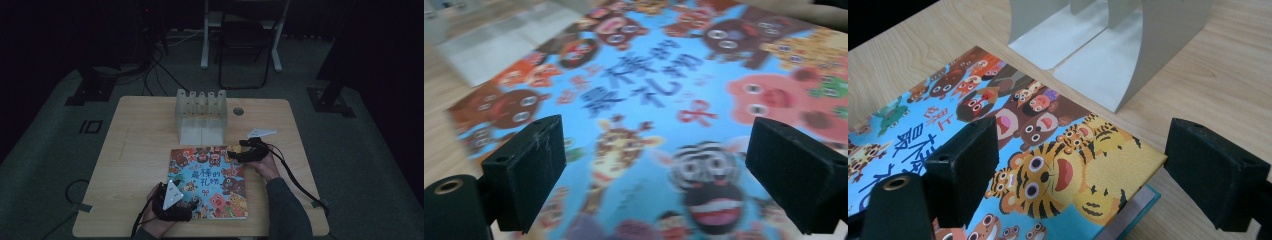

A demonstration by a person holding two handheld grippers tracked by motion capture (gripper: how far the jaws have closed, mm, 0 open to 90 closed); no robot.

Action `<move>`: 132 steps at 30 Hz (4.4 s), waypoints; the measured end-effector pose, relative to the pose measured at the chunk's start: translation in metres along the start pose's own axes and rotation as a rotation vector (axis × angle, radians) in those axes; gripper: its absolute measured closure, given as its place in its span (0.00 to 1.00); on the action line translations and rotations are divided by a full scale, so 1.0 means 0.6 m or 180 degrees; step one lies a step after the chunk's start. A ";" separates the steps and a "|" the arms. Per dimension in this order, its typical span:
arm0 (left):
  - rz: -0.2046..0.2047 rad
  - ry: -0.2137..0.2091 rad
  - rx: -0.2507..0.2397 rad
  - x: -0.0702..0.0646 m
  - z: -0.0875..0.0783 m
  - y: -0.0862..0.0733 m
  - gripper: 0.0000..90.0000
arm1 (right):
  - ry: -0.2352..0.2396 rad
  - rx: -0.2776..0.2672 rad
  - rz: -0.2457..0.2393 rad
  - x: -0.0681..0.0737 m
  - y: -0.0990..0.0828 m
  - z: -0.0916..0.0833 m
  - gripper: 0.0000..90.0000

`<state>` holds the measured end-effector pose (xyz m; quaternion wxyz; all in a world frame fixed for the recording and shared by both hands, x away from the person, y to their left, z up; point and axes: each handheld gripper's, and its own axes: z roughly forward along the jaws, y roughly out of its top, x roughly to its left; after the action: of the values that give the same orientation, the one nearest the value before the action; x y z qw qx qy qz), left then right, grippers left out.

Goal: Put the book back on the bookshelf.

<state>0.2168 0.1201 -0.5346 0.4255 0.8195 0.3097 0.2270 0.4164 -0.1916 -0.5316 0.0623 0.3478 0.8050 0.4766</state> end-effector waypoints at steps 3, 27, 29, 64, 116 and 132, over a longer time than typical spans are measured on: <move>0.0073 -0.0113 0.0048 -0.017 0.005 0.004 0.02 | 0.0010 -0.0010 0.0011 0.001 0.004 -0.002 0.16; 0.0715 0.0076 -0.0071 -0.098 0.046 -0.001 0.02 | 0.0059 -0.0110 0.0000 0.010 0.031 -0.018 0.17; 0.0742 0.0108 -0.0093 -0.100 0.043 0.000 0.05 | 0.0053 -0.0133 -0.0016 0.011 0.032 -0.019 0.17; 0.0744 0.0193 -0.0473 -0.087 -0.002 0.018 0.05 | -0.0223 -0.0057 -0.0231 0.097 0.050 -0.066 0.15; -0.0386 -0.0050 -0.0650 0.039 -0.058 0.005 0.17 | 0.0597 0.0183 0.0240 0.128 0.070 -0.053 0.70; -0.0713 0.0033 -0.0502 0.077 -0.058 -0.007 0.25 | 0.0561 0.0027 0.0086 0.149 0.070 -0.087 0.72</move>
<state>0.2258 0.1734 -0.5145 0.5097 0.7426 0.3826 0.2059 0.3478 -0.1612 -0.4487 -0.0167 0.3156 0.8046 0.5028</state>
